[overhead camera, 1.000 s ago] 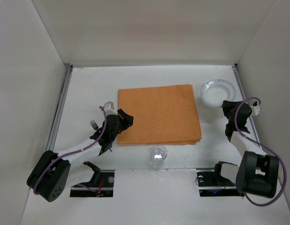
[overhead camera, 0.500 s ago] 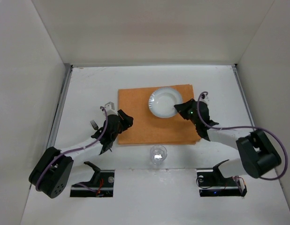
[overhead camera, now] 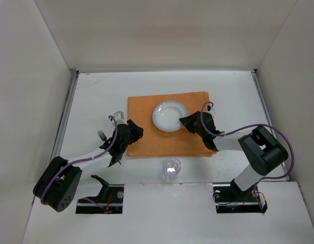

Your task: Set the dinner table for one person

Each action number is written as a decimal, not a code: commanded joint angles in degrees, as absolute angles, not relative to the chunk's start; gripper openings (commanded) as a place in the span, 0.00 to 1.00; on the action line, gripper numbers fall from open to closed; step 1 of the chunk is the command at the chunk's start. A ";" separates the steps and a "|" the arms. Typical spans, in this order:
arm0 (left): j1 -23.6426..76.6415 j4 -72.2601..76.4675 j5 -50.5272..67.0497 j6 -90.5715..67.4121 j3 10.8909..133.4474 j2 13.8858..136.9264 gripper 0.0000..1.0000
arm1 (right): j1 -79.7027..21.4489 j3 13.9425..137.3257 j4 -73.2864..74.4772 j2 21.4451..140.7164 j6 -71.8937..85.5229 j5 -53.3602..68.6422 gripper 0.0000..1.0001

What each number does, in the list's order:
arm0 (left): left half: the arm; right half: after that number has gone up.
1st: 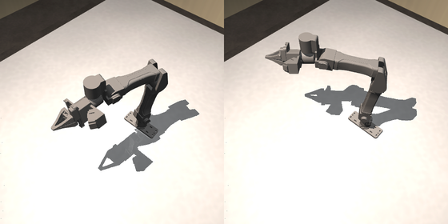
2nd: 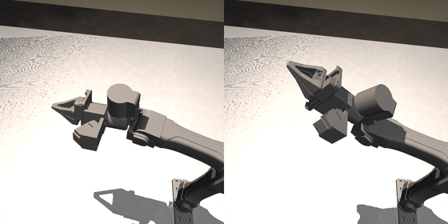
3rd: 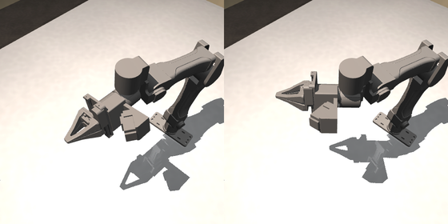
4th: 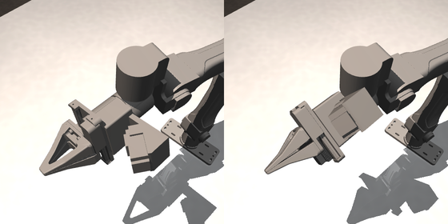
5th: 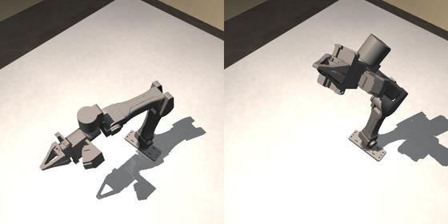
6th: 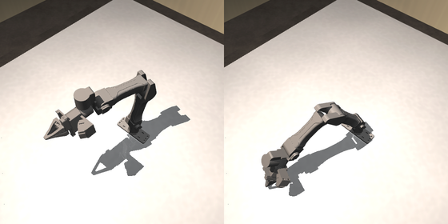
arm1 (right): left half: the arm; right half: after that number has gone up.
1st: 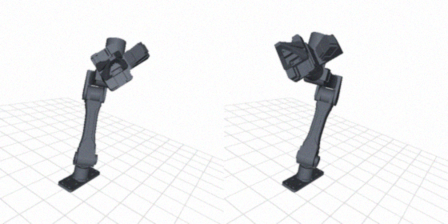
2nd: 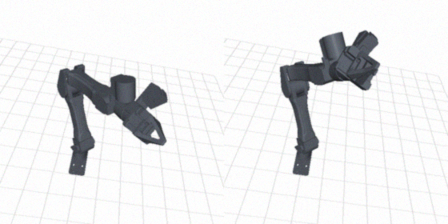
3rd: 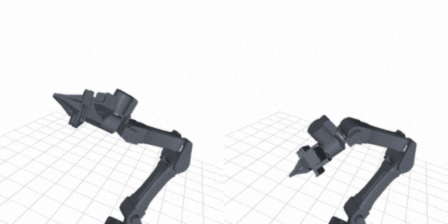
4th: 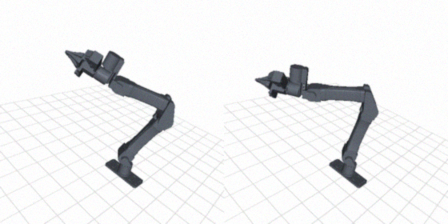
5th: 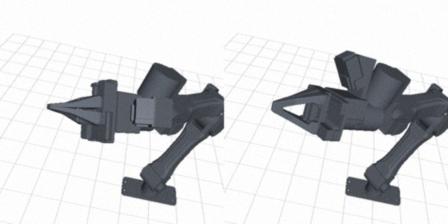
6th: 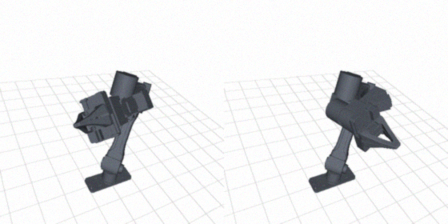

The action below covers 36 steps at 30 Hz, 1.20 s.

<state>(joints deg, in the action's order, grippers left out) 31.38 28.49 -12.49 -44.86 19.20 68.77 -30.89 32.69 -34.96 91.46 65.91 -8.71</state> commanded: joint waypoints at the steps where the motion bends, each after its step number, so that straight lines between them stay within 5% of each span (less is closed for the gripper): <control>1: 31.16 30.85 -13.62 -44.21 19.95 68.47 0.42 | -31.42 35.77 -47.28 93.51 70.04 -8.53 0.09; 17: 30.89 30.50 -12.75 -44.65 19.78 66.98 0.42 | -31.42 32.96 -42.72 94.40 73.04 -7.03 0.19; 27: 31.07 30.15 -13.89 -44.65 19.42 65.92 0.42 | -32.21 32.17 -30.08 87.12 68.83 -9.31 0.62; 36: 30.89 29.71 -13.54 -44.91 19.25 65.04 0.42 | -38.09 31.46 -6.36 71.74 55.13 -14.94 0.68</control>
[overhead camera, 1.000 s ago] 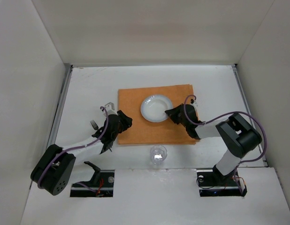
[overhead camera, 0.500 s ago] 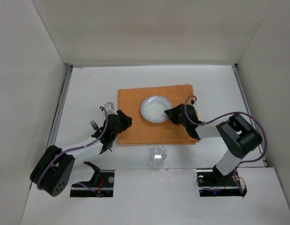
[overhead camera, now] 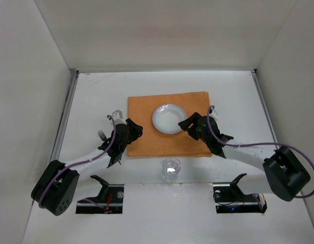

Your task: Set the dinner table for one person

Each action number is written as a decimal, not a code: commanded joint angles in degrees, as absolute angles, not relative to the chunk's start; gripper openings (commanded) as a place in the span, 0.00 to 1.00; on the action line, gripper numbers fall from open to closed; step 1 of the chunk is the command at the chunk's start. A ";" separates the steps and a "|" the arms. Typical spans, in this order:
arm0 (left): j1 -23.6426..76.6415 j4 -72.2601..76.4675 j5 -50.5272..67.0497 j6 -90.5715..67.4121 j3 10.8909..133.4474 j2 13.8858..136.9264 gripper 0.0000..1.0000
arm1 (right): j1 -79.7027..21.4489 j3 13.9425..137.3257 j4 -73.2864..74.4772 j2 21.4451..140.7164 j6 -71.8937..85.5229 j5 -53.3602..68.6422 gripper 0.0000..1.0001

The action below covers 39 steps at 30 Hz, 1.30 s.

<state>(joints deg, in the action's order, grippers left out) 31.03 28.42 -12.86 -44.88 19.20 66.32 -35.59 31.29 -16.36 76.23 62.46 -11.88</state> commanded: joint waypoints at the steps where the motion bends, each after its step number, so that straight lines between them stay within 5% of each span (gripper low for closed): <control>1: 31.15 29.62 -13.71 -44.91 19.34 64.95 0.42 | -39.49 31.73 -3.20 69.89 53.37 -15.46 0.68; 8: 31.94 29.88 -13.80 -45.00 19.78 66.45 0.42 | -52.93 37.52 18.43 58.81 42.73 -18.46 0.49; 15: 32.65 30.14 -14.24 -44.91 20.04 67.06 0.42 | -59.80 40.96 29.61 55.20 40.26 -18.28 0.56; 30: 32.83 30.41 -14.59 -44.91 20.21 68.29 0.43 | -65.26 39.81 23.11 58.18 40.17 -8.17 0.52; 36: 32.91 30.50 -14.59 -45.00 20.30 68.82 0.43 | -65.17 42.36 23.29 65.90 38.85 -8.52 0.37; 39: 32.39 30.59 -14.24 -45.17 20.30 68.99 0.43 | -65.26 44.38 23.47 68.99 38.58 -10.10 0.16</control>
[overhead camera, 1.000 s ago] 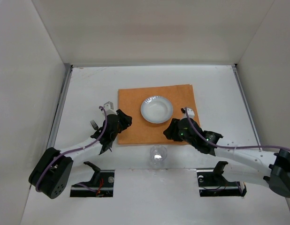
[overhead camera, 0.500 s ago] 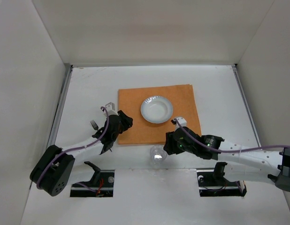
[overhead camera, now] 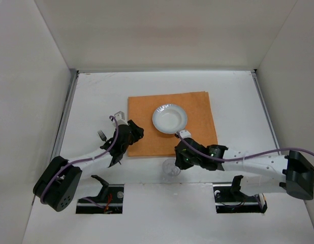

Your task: Set the dinner table for one person

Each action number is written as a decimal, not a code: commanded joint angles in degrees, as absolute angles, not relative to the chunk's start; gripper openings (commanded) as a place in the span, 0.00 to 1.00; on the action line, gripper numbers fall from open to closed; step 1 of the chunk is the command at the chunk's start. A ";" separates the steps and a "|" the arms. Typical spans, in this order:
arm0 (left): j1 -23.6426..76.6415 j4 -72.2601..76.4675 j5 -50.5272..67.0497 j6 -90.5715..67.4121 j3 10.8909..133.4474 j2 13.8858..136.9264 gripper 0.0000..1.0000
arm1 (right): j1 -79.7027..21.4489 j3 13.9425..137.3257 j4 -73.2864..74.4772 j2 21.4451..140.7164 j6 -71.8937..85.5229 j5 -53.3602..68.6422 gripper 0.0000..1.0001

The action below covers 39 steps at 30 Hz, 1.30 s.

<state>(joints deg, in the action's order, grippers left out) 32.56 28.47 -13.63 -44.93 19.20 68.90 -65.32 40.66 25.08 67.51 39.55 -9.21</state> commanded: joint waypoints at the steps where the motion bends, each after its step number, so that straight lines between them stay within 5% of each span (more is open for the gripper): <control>1: 32.21 30.41 -13.98 -45.18 20.13 68.73 0.43 | -65.26 45.08 23.47 68.82 38.15 -10.28 0.12; 6: 32.30 30.59 -14.50 -45.17 19.86 68.20 0.43 | -62.90 49.03 22.59 61.10 36.66 -9.76 0.09; 11: 33.09 30.59 -14.15 -45.26 20.39 69.08 0.43 | -49.38 53.69 17.59 59.41 31.83 -6.60 0.09; 21: 32.04 30.15 -14.24 -44.91 19.69 67.50 0.43 | -20.54 68.01 10.54 83.91 28.30 -6.15 0.09; 39: 31.16 30.50 -13.71 -44.74 20.04 69.08 0.43 | -11.64 84.11 17.75 105.99 23.38 -13.80 0.09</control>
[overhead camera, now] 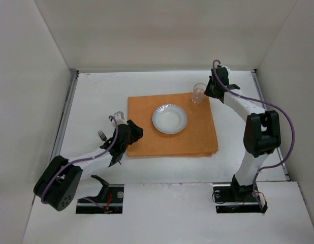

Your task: Set the dinner table for one person

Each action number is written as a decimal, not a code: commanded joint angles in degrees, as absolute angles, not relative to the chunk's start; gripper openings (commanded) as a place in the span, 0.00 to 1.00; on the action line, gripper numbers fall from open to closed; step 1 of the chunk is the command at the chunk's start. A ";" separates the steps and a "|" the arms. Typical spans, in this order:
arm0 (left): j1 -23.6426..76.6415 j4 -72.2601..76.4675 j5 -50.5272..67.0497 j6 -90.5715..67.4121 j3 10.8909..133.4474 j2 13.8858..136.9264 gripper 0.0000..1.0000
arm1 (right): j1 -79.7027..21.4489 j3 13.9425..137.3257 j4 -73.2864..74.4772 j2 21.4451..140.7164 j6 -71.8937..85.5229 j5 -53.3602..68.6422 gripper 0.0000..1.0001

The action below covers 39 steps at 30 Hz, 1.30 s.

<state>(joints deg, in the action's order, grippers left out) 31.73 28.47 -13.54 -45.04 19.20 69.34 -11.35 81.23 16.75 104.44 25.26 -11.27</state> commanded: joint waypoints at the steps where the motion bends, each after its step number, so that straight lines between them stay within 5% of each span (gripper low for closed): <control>1: 30.89 30.32 -13.45 -44.91 20.04 69.08 0.43 | -11.64 84.46 18.10 106.61 23.29 -13.89 0.09; 13: 29.66 30.32 -12.40 -45.17 19.78 68.91 0.43 | -13.05 91.23 22.06 114.34 20.74 -17.58 0.13; 19: 29.49 30.32 -12.49 -45.00 19.69 68.73 0.43 | -13.58 89.48 20.48 113.03 21.01 -18.37 0.36; 31: 29.31 25.50 -16.95 -42.63 20.83 65.48 0.43 | -15.77 82.45 16.44 98.02 22.50 -18.19 0.69; 39: 31.50 3.29 -27.66 -38.41 27.15 57.31 0.48 | -18.50 65.95 8.02 80.36 26.26 -18.81 0.68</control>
